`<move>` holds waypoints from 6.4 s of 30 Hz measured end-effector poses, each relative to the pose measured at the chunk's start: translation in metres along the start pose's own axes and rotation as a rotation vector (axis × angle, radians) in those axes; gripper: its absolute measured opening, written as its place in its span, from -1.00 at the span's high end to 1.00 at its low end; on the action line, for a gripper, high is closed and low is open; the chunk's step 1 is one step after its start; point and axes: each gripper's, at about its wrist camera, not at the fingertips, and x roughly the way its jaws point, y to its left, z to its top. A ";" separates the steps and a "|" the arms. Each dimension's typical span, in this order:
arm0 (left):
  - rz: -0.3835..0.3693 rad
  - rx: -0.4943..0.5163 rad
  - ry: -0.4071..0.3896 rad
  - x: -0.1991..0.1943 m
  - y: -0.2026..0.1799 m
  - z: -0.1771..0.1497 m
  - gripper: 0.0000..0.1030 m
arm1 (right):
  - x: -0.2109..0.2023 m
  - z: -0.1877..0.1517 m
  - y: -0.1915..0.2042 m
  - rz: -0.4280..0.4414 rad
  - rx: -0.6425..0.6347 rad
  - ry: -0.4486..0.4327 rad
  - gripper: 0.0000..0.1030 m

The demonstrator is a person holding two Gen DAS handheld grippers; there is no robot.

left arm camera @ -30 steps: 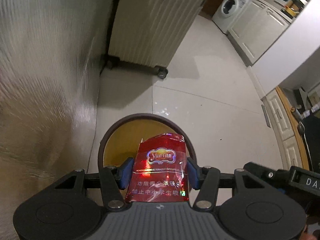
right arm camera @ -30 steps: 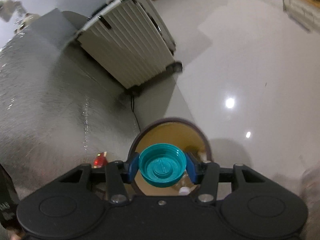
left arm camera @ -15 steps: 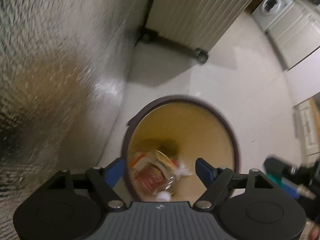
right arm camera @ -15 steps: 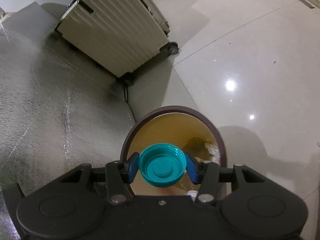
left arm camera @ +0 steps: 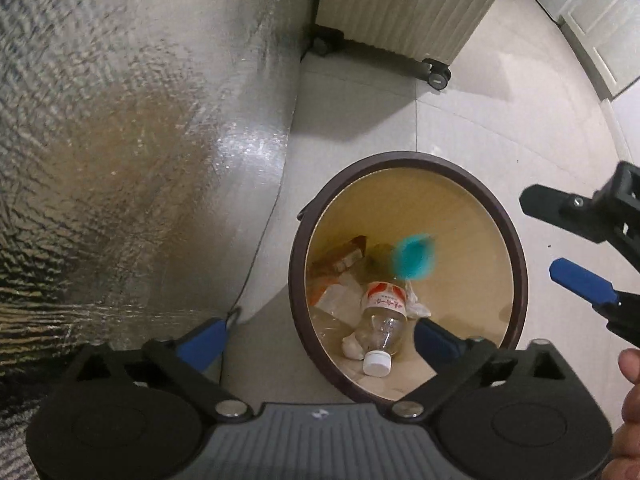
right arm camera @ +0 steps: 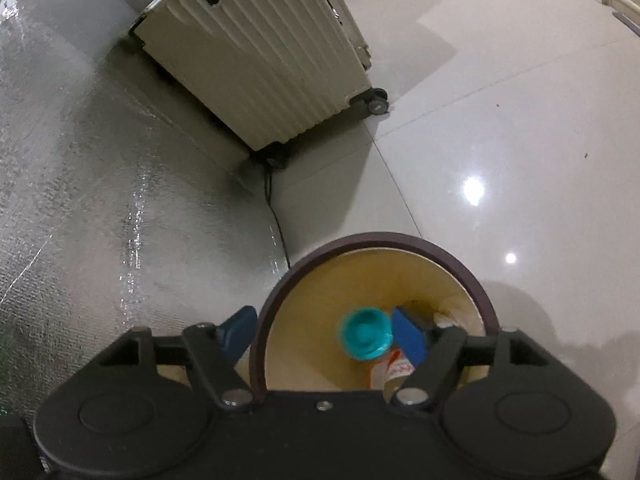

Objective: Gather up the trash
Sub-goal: 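Open both grippers to drop the red packet and teal cap into the bin, then move both tools back from the bin toward the table, then grasp the crushed blue can with the left gripper while the right gripper grasps the cardboard box, then lift the blue can with the left gripper while the right gripper lifts the cardboard box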

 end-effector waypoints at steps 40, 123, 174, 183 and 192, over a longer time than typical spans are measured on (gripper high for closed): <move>0.011 0.152 -0.068 -0.065 -0.014 -0.021 -1.00 | -0.099 -0.029 -0.015 -0.223 -0.215 0.068 -1.00; 0.080 0.165 -0.953 -0.498 0.243 0.012 -1.00 | -0.378 -0.064 0.263 0.163 -0.592 -0.696 -1.00; -0.318 0.348 -0.711 -0.432 0.284 0.086 -0.54 | -0.263 -0.004 0.426 0.292 -0.922 -0.385 0.27; -0.234 0.317 -0.716 -0.445 0.255 0.021 -1.00 | -0.308 -0.064 0.396 0.378 -0.932 -0.364 0.32; -0.175 0.187 -0.777 -0.458 0.251 -0.004 -1.00 | -0.341 -0.102 0.375 0.467 -0.967 -0.356 0.38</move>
